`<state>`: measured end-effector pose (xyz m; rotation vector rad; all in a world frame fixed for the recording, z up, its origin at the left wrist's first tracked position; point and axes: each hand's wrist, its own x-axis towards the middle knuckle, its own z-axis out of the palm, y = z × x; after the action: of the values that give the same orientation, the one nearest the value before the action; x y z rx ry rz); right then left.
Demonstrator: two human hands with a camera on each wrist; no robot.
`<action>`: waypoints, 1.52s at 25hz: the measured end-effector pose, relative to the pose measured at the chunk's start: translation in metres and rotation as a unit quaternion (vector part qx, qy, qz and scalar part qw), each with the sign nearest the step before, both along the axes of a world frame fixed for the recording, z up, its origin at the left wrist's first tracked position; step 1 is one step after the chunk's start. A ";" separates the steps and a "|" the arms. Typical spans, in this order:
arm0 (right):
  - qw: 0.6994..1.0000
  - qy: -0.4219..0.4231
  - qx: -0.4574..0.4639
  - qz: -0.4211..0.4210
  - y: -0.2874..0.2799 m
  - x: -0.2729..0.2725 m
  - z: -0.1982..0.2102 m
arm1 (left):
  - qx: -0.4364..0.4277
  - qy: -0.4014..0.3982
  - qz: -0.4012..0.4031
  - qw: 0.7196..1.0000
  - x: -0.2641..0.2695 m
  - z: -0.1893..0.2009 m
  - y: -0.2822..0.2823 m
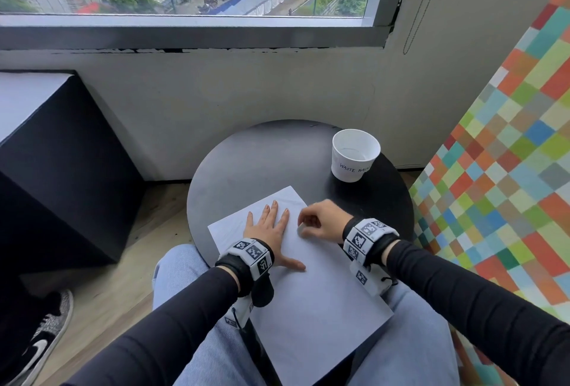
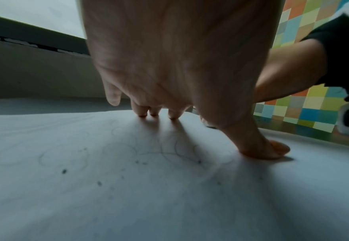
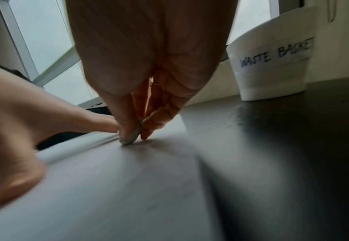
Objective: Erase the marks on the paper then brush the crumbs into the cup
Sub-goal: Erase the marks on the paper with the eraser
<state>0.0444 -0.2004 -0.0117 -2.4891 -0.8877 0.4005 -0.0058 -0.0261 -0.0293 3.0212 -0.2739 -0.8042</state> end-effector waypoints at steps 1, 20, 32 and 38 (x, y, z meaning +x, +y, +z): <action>1.000 -0.012 0.007 -0.022 -0.004 0.006 0.003 | 0.002 0.001 -0.003 1.000 0.000 0.001 -0.001; 0.997 0.063 -0.051 -0.010 -0.026 0.000 0.017 | 0.013 0.012 0.005 1.000 0.002 0.005 -0.003; 0.992 0.040 0.036 -0.111 -0.032 -0.029 -0.005 | -0.006 0.013 -0.041 0.999 -0.011 0.007 0.007; 0.997 0.034 0.041 -0.052 -0.019 -0.054 -0.010 | 0.017 0.014 -0.036 0.999 -0.008 0.006 -0.001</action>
<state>-0.0099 -0.2193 -0.0220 -2.4181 -0.7301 0.4033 -0.0135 -0.0269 -0.0238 3.0454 -0.3758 -0.8645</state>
